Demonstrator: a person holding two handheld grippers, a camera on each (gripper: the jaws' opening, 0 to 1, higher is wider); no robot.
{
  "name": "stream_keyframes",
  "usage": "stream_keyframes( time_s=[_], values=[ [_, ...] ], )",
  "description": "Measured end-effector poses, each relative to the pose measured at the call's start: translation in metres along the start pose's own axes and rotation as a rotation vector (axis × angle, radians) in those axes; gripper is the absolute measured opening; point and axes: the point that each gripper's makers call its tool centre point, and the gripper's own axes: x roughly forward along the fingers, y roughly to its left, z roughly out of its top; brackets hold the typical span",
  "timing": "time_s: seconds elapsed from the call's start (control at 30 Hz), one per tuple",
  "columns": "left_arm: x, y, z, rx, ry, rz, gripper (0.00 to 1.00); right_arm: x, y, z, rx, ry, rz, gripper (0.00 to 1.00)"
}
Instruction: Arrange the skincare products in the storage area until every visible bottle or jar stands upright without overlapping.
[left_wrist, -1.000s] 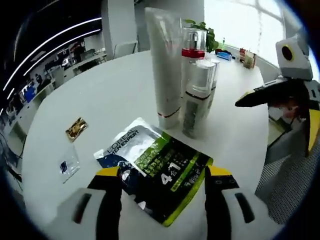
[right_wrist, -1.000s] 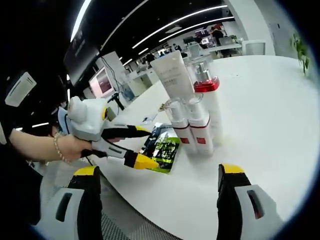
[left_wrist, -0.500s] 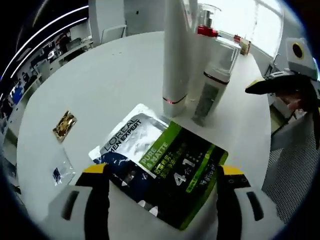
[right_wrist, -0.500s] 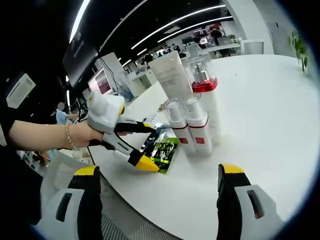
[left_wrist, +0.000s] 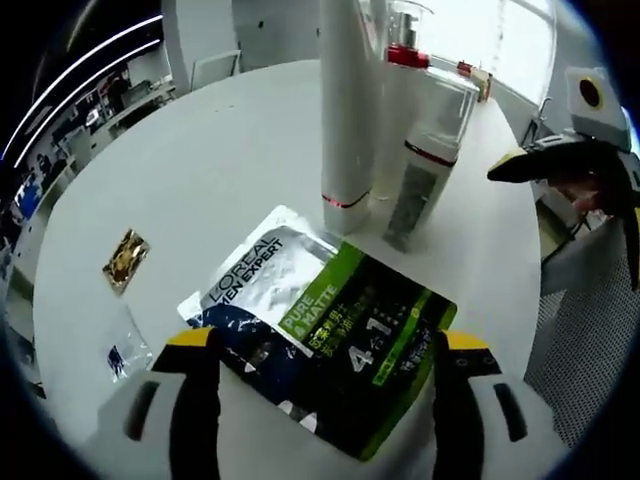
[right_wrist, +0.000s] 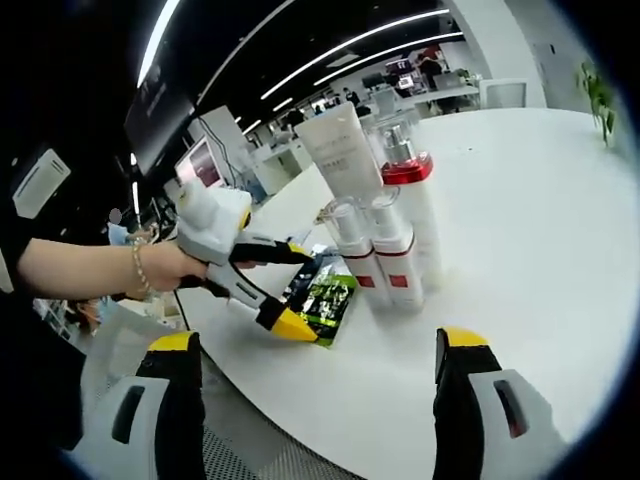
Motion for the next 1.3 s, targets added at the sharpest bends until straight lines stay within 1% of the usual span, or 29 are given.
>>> stream_keyframes(
  time_s=[0.07, 0.1, 0.2, 0.3, 0.47, 0.57, 0.73, 0.8, 0.83, 0.93, 1.03, 1.13, 1.2, 1.3],
  values=[
    [-0.002, 0.0, 0.003, -0.032, -0.014, -0.005, 0.8, 0.0, 0.0, 0.0, -0.003, 0.002, 0.0, 0.97],
    [-0.004, -0.001, 0.005, -0.036, -0.017, -0.009, 0.79, 0.0, 0.0, 0.0, -0.003, 0.003, 0.0, 0.97],
    [-0.005, -0.001, 0.006, -0.028, -0.024, -0.011, 0.84, 0.001, 0.001, -0.001, -0.008, 0.008, 0.002, 0.97],
    [-0.008, -0.001, 0.008, -0.025, -0.032, -0.008, 0.84, 0.001, 0.001, -0.001, -0.012, 0.012, 0.002, 0.97],
    [-0.012, 0.002, 0.008, -0.044, -0.048, 0.005, 0.9, 0.001, 0.002, -0.002, -0.024, 0.019, 0.0, 0.97],
    [-0.016, 0.004, 0.005, -0.065, -0.049, 0.021, 0.99, 0.001, 0.002, -0.002, -0.029, 0.021, -0.001, 0.97],
    [-0.026, 0.005, -0.001, -0.096, -0.055, 0.042, 0.99, 0.0, 0.0, -0.001, -0.039, 0.017, -0.017, 0.97],
    [-0.029, 0.01, -0.005, -0.12, -0.06, 0.049, 0.99, -0.002, -0.003, 0.006, -0.03, -0.023, -0.03, 0.98],
    [-0.033, 0.011, -0.006, -0.133, -0.064, 0.052, 0.99, -0.003, -0.005, 0.008, -0.024, -0.032, -0.04, 0.98],
    [-0.042, 0.01, -0.007, -0.156, -0.074, 0.064, 0.99, -0.003, -0.008, 0.007, -0.035, -0.026, -0.055, 0.98],
    [-0.049, 0.011, -0.012, -0.191, -0.087, 0.072, 0.99, -0.003, -0.009, 0.009, -0.042, -0.034, -0.068, 0.98],
    [-0.056, 0.009, -0.013, -0.21, -0.097, 0.081, 0.99, -0.003, -0.009, 0.011, -0.047, -0.039, -0.079, 0.98],
    [-0.059, 0.012, -0.017, -0.228, -0.105, 0.087, 0.99, -0.004, -0.011, 0.013, -0.058, -0.049, -0.093, 0.98],
    [-0.068, 0.01, -0.017, -0.26, -0.127, 0.1, 0.99, -0.005, -0.012, 0.014, -0.055, -0.057, -0.102, 0.97]
  ],
)
